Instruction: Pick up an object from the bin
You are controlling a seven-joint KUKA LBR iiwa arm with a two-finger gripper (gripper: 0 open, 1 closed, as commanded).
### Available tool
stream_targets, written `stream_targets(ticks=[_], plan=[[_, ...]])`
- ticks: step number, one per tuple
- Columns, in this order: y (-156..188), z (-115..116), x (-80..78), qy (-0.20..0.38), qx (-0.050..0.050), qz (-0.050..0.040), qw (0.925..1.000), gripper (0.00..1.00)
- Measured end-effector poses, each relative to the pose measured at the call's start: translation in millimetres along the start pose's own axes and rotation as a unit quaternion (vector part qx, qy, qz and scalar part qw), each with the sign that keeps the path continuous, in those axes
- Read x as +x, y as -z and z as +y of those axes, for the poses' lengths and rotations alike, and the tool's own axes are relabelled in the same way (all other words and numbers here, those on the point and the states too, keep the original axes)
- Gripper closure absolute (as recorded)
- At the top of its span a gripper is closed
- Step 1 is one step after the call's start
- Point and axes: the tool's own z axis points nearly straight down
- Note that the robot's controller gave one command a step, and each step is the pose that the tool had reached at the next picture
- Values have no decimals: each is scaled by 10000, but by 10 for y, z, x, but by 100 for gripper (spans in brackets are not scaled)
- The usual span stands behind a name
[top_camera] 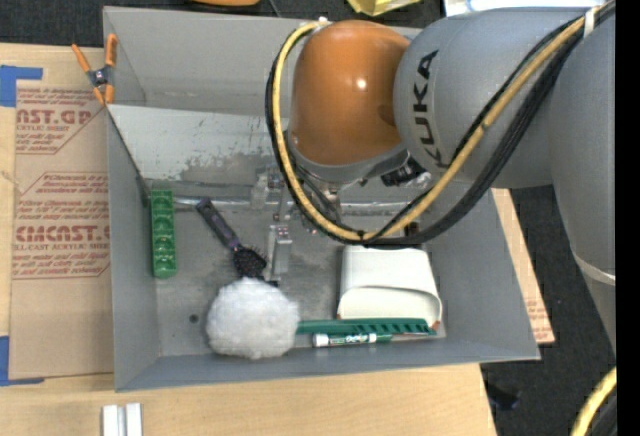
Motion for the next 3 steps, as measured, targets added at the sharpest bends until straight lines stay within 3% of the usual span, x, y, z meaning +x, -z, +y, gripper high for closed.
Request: stream_targets(ticks=[1, 2, 3], plan=[[46, -9, -18, -11, -6, -39, 10000, 0], [-854, 126, 287, -250, -18, -51, 9997, 0], [-1261, 603, 529, -284, -31, -101, 9995, 0]])
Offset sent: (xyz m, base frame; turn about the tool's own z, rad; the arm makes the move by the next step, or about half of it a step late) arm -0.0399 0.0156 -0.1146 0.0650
